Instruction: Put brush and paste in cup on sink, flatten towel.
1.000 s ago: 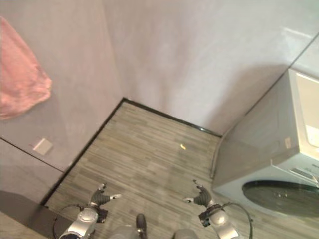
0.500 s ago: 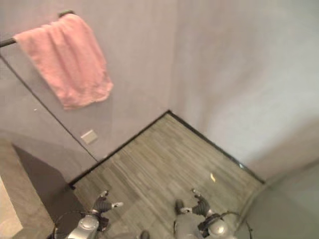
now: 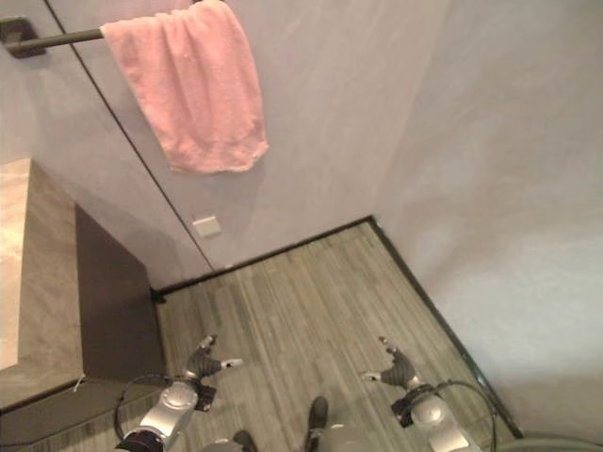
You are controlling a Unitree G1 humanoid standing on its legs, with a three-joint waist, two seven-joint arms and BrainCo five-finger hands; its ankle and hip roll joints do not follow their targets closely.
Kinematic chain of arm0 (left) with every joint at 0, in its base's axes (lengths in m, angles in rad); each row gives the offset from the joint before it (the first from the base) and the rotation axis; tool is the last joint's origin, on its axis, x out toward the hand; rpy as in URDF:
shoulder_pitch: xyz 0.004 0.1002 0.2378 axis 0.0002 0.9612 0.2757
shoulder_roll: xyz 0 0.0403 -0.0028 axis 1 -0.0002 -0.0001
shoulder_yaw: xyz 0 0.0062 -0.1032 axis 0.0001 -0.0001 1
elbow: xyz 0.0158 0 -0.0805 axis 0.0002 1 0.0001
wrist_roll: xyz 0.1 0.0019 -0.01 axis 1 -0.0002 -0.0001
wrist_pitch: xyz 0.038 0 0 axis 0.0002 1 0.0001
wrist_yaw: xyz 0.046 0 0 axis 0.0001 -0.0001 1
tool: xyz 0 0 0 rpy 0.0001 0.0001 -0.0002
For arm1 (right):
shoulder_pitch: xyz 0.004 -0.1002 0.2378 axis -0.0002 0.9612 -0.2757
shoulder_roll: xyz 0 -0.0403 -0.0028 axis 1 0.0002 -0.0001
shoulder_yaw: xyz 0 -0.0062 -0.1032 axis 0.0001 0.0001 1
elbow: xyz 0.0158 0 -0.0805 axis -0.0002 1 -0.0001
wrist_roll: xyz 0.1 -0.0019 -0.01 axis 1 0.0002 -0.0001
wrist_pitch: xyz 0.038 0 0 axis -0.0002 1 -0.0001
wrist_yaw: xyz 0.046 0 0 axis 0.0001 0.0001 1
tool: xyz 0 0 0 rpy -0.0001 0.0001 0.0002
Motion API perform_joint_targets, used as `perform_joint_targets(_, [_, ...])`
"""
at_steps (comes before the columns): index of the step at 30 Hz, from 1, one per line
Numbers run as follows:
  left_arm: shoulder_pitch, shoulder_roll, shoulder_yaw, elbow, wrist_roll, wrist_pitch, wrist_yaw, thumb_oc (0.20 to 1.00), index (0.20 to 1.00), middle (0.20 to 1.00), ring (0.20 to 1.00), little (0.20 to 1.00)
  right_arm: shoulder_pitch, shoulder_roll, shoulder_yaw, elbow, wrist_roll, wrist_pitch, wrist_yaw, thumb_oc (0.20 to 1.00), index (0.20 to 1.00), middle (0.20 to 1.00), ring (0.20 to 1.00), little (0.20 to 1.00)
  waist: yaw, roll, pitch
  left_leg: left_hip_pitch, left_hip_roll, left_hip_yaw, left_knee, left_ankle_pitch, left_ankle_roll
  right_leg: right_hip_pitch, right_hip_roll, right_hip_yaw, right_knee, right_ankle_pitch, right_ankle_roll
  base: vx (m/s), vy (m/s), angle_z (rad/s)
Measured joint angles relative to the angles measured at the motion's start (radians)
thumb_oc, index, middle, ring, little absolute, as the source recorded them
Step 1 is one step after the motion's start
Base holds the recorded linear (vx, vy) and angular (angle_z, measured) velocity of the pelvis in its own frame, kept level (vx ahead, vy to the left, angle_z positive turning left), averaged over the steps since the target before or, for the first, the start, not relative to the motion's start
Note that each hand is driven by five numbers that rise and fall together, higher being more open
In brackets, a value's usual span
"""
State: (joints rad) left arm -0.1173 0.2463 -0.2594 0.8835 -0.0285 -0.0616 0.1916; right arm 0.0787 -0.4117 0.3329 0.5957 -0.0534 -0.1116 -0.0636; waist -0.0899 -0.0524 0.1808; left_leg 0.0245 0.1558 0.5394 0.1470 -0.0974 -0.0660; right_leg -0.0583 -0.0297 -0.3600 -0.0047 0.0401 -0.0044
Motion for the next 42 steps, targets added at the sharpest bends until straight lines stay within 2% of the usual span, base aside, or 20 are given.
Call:
perform_joint_targets(1, [0.005, 0.0, 0.0, 0.0, 0.001, 0.0, 0.0, 1.0, 1.0, 1.0, 1.0, 1.0, 0.004, 0.001, 0.0, -0.001, 0.0, 0.001, 0.001, 1.0, 1.0, 1.0, 1.0, 1.0, 0.003, 0.003, -0.001, 0.013, -0.012, -0.022, -0.026, 0.0, 0.002, -0.01, 0.002, 0.001, 0.011, 0.009, -0.011, 0.03, 0.071, 0.06])
perform_joint_targets(2, [0.013, 0.005, 0.001, 0.004, 0.001, 0.001, 0.0, 1.0, 1.0, 1.0, 1.0, 1.0, 0.004, 0.007, 0.001, -0.003, 0.0, 0.001, 0.001, 1.0, 1.0, 1.0, 1.0, 1.0, 0.014, 0.0, 0.002, 0.023, -0.028, -0.069, -0.06, 0.0, 0.002, -0.03, -0.005, 0.013, 0.035, 0.007, -0.007, 0.02, 0.083, -0.24])
perform_joint_targets(3, [0.018, 0.002, 0.002, 0.022, 0.004, 0.003, 0.0, 1.0, 1.0, 1.0, 1.0, 1.0, 0.007, 0.007, 0.001, -0.004, -0.001, 0.001, 0.002, 1.0, 1.0, 1.0, 1.0, 1.0, 0.02, 0.002, 0.005, 0.046, -0.042, -0.073, -0.094, 0.003, 0.01, -0.033, -0.014, 0.021, 0.05, 0.007, 0.0, 0.02, 0.131, -0.18])
perform_joint_targets(7, [0.042, 0.005, 0.01, 0.04, 0.008, 0.003, 0.0, 1.0, 1.0, 1.0, 1.0, 1.0, -0.001, 0.018, 0.001, -0.001, -0.001, 0.001, 0.004, 1.0, 1.0, 1.0, 1.0, 1.0, 0.023, 0.013, 0.012, 0.081, -0.1, -0.099, -0.156, -0.001, 0.063, -0.056, -0.073, 0.037, 0.159, -0.014, 0.05, 0.03, 0.13, 0.07])
perform_joint_targets(9, [0.043, 0.01, 0.01, 0.037, 0.008, 0.003, 0.0, 1.0, 1.0, 1.0, 1.0, 1.0, 0.006, 0.021, 0.002, -0.001, -0.001, 0.001, 0.006, 1.0, 1.0, 1.0, 1.0, 1.0, 0.022, 0.014, 0.015, 0.079, -0.121, -0.128, -0.161, 0.008, 0.081, -0.113, -0.111, 0.104, 0.296, -0.041, 0.091, 0.01, 0.03, 0.52])
perform_joint_targets(10, [0.043, 0.016, 0.007, 0.036, 0.009, 0.004, -0.002, 1.0, 1.0, 1.0, 1.0, 1.0, 0.011, 0.025, 0.003, -0.003, 0.0, 0.001, 0.01, 1.0, 1.0, 1.0, 1.0, 1.0, 0.018, 0.012, 0.021, 0.077, -0.128, -0.159, -0.151, 0.01, 0.089, -0.158, -0.116, 0.196, 0.396, -0.065, 0.122, 0.03, 0.001, 0.76])
perform_joint_targets(12, [0.049, 0.036, 0.0, 0.024, 0.01, 0.004, -0.003, 1.0, 1.0, 1.0, 1.0, 1.0, 0.031, 0.042, 0.009, -0.016, 0.0, 0.0, 0.024, 1.0, 1.0, 1.0, 1.0, 1.0, 0.022, 0.0, 0.026, 0.078, -0.142, -0.206, -0.162, 0.022, 0.1, -0.213, -0.086, 0.301, 0.498, -0.096, 0.16, 0.1, -0.052, 0.73])
perform_joint_targets(13, [0.05, 0.051, -0.001, 0.024, 0.015, 0.006, -0.005, 1.0, 1.0, 1.0, 1.0, 1.0, 0.033, 0.049, 0.014, -0.026, 0.0, -0.001, 0.024, 1.0, 1.0, 1.0, 1.0, 1.0, 0.009, -0.007, 0.024, 0.073, -0.143, -0.233, -0.169, 0.027, 0.098, -0.219, -0.04, 0.37, 0.493, -0.121, 0.163, 0.1, -0.078, 0.77])
perform_joint_targets(14, [0.046, 0.064, -0.004, 0.023, 0.029, 0.006, -0.006, 1.0, 1.0, 1.0, 1.0, 1.0, 0.037, 0.048, 0.028, -0.037, 0.0, -0.002, 0.026, 1.0, 1.0, 1.0, 1.0, 1.0, -0.006, -0.012, 0.021, 0.064, -0.149, -0.258, -0.18, 0.037, 0.098, -0.217, -0.027, 0.374, 0.443, -0.13, 0.144, 0.08, -0.075, 0.78])
perform_joint_targets(16, [0.039, 0.07, -0.005, 0.021, 0.037, 0.002, -0.006, 1.0, 1.0, 1.0, 1.0, 1.0, 0.027, 0.049, 0.035, -0.033, 0.0, -0.002, 0.027, 1.0, 1.0, 1.0, 1.0, 1.0, -0.002, -0.03, 0.018, 0.062, -0.165, -0.268, -0.193, 0.048, 0.095, -0.22, -0.033, 0.321, 0.302, -0.099, 0.125, 0.09, -0.16, 0.45])
perform_joint_targets(17, [0.041, 0.055, -0.006, 0.029, 0.037, 0.002, -0.006, 1.0, 1.0, 1.0, 1.0, 1.0, 0.007, 0.048, 0.038, -0.011, 0.0, -0.002, 0.027, 1.0, 1.0, 1.0, 1.0, 1.0, -0.006, -0.025, 0.022, 0.068, -0.167, -0.284, -0.183, 0.036, 0.09, -0.209, -0.038, 0.318, 0.214, -0.031, 0.12, 0.12, -0.306, 0.43])
perform_joint_targets(18, [0.048, 0.031, -0.018, 0.038, 0.036, -0.001, -0.008, 1.0, 1.0, 1.0, 1.0, 1.0, 0.005, 0.049, 0.047, 0.02, 0.0, -0.002, 0.029, 1.0, 1.0, 1.0, 1.0, 1.0, -0.004, -0.004, 0.023, 0.104, -0.145, -0.315, -0.181, 0.026, 0.066, -0.153, -0.021, 0.309, 0.177, 0.013, 0.083, 0.15, -0.41, 0.5])
perform_joint_targets(19, [0.055, 0.016, -0.02, 0.036, 0.036, -0.001, -0.012, 1.0, 1.0, 1.0, 1.0, 1.0, 0.003, 0.046, 0.047, 0.022, 0.0, -0.002, 0.033, 1.0, 1.0, 1.0, 1.0, 1.0, 0.018, 0.007, 0.018, 0.12, -0.104, -0.331, -0.155, 0.021, 0.058, -0.074, 0.011, 0.28, 0.097, 0.02, 0.046, 0.11, -0.275, 0.52])
perform_joint_targets(20, [0.058, 0.015, -0.02, 0.036, 0.036, -0.001, -0.013, 1.0, 1.0, 1.0, 1.0, 1.0, 0.011, 0.043, 0.039, 0.021, 0.0, -0.002, 0.032, 1.0, 1.0, 1.0, 1.0, 1.0, 0.019, 0.005, 0.014, 0.122, -0.088, -0.342, -0.145, 0.023, 0.046, -0.036, 0.027, 0.262, 0.059, 0.024, 0.036, 0.04, -0.194, 0.43])
perform_joint_targets(23, [0.046, 0.017, -0.021, 0.029, 0.035, -0.001, -0.018, 1.0, 1.0, 1.0, 1.0, 1.0, 0.009, 0.022, 0.021, 0.016, 0.0, -0.002, 0.031, 1.0, 1.0, 1.0, 1.0, 1.0, 0.023, -0.025, -0.005, 0.059, -0.066, -0.369, -0.026, 0.029, 0.023, -0.006, 0.033, 0.233, 0.018, 0.017, 0.029, -0.01, -0.071, 0.42])
perform_joint_targets(25, [0.034, 0.018, -0.028, 0.03, 0.035, 0.0, -0.021, 1.0, 1.0, 1.0, 1.0, 1.0, -0.007, 0.0, 0.012, 0.019, 0.001, -0.002, 0.024, 1.0, 1.0, 1.0, 1.0, 1.0, 0.016, -0.033, -0.003, -0.006, -0.066, -0.348, 0.064, 0.021, 0.009, 0.018, 0.021, 0.201, -0.016, 0.031, -0.015, -0.01, -0.002, 0.39])
perform_joint_targets(27, [0.022, 0.014, -0.028, 0.035, 0.035, -0.001, -0.02, 1.0, 1.0, 1.0, 1.0, 1.0, -0.011, -0.005, -0.016, 0.05, 0.0, -0.001, 0.021, 1.0, 1.0, 1.0, 1.0, 1.0, 0.012, -0.024, -0.008, -0.005, -0.066, -0.299, -0.013, 0.023, 0.006, 0.025, 0.022, 0.182, -0.027, 0.029, -0.014, 0.04, 0.018, 0.28])
perform_joint_targets(30, [0.034, 0.017, -0.025, 0.048, 0.035, 0.0, -0.02, 1.0, 1.0, 1.0, 1.0, 1.0, -0.006, 0.004, -0.021, 0.066, 0.002, 0.001, 0.021, 1.0, 1.0, 1.0, 1.0, 1.0, 0.002, 0.002, -0.01, 0.028, -0.082, -0.334, -0.155, 0.036, 0.012, 0.049, 0.058, 0.187, -0.051, 0.03, -0.014, 0.09, 0.07, -0.09])
perform_joint_targets(32, [0.07, 0.015, -0.022, 0.059, 0.034, 0.0, -0.02, 1.0, 1.0, 1.0, 1.0, 1.0, 0.012, 0.041, -0.026, 0.094, 0.013, 0.001, 0.021, 1.0, 1.0, 1.0, 1.0, 1.0, 0.002, 0.012, -0.029, 0.077, -0.084, -0.327, -0.222, 0.092, 0.032, 0.064, 0.076, 0.215, -0.055, 0.028, -0.015, 0.08, 0.102, -0.38])
perform_joint_targets(42, [0.082, 0.012, -0.022, 0.055, 0.03, 0.001, -0.02, 1.0, 1.0, 1.0, 1.0, 1.0, 0.033, 0.062, 0.003, 0.133, 0.012, 0.006, 0.026, 1.0, 1.0, 1.0, 1.0, 1.0, 0.019, 0.039, -0.045, 0.102, -0.113, -0.311, -0.228, 0.087, 0.045, 0.078, 0.049, 0.226, -0.051, 0.031, 0.002, 0.03, 0.055, -0.05])
